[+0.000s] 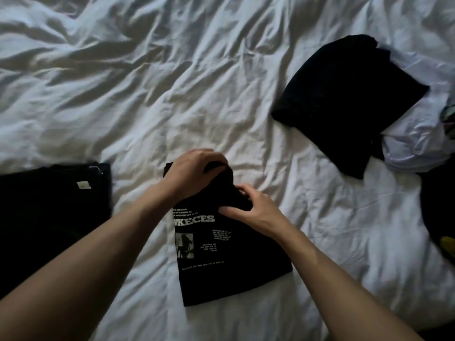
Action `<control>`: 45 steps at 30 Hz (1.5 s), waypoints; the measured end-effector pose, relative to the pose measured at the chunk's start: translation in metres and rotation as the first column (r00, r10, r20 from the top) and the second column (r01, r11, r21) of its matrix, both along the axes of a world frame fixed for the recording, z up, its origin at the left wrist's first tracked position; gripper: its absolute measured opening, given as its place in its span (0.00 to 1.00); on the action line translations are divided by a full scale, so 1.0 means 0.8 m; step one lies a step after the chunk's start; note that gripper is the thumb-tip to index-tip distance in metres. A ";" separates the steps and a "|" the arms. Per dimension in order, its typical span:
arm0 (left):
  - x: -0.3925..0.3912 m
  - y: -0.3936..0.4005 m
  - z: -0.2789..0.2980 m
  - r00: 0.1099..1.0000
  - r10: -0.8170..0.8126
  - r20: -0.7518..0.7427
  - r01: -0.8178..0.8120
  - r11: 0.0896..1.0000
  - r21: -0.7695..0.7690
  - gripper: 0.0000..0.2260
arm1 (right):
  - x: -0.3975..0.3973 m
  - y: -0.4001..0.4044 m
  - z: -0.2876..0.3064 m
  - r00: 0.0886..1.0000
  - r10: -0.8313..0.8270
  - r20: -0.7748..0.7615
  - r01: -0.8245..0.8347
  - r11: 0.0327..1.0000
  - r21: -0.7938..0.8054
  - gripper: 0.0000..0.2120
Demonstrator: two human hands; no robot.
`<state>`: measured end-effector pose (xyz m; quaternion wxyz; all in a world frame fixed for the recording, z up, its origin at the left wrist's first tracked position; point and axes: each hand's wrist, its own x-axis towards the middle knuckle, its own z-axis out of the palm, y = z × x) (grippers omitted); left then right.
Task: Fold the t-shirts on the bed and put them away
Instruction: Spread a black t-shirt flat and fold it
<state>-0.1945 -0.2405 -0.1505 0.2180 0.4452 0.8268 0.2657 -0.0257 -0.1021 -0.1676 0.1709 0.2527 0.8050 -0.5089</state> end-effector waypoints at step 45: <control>0.037 -0.075 -0.004 0.736 0.602 0.311 -0.604 0.791 -0.102 0.25 | -0.086 0.001 0.059 0.971 -0.190 -0.144 0.178 0.980 -0.089 0.27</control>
